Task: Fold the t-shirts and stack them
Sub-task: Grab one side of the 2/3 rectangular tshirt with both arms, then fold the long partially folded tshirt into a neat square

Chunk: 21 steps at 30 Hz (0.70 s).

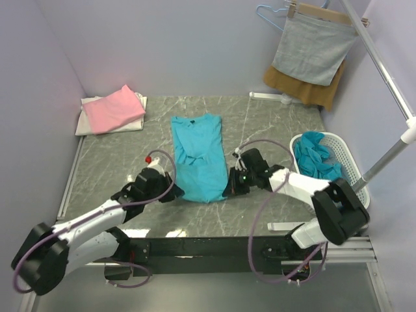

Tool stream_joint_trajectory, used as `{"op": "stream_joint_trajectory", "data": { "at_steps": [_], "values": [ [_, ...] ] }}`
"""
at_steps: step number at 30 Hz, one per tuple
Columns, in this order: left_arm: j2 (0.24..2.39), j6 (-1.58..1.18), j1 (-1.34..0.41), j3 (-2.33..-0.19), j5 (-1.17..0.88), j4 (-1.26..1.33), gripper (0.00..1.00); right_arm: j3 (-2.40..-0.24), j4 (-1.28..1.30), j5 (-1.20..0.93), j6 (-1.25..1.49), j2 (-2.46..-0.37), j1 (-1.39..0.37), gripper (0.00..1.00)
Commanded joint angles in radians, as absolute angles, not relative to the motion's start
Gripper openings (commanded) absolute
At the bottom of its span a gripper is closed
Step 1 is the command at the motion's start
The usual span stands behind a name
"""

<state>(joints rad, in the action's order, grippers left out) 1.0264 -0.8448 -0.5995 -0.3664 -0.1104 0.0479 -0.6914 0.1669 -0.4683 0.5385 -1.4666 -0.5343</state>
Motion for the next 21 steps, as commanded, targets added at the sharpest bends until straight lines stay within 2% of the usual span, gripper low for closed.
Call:
{"op": "stream_joint_trajectory", "data": {
  "at_steps": [1, 6, 10, 14, 21],
  "values": [
    [0.852, -0.982, -0.719, -0.342, -0.052, -0.152, 0.01, -0.631, 0.23, -0.446, 0.59, -1.29, -0.635, 0.0],
    [0.758, -0.98, -0.739, -0.473, 0.07, -0.302, 0.01, -0.713, 0.346, -0.335, 0.582, -1.152, -0.644, 0.0],
    [0.871, -0.888, -0.739, -0.601, 0.245, -0.282, 0.01, -0.898, 0.396, -0.23, 0.486, -1.21, -0.628, 0.0],
    [1.05, -0.773, -0.718, -0.716, 0.31, -0.207, 0.01, -1.057, 0.374, -0.193, 0.387, -1.406, -0.568, 0.0],
    [1.336, -0.69, -0.533, -0.863, 0.167, -0.008, 0.01, -1.396, 0.4, -0.271, 0.318, -1.762, -0.451, 0.0]
  ]
}}
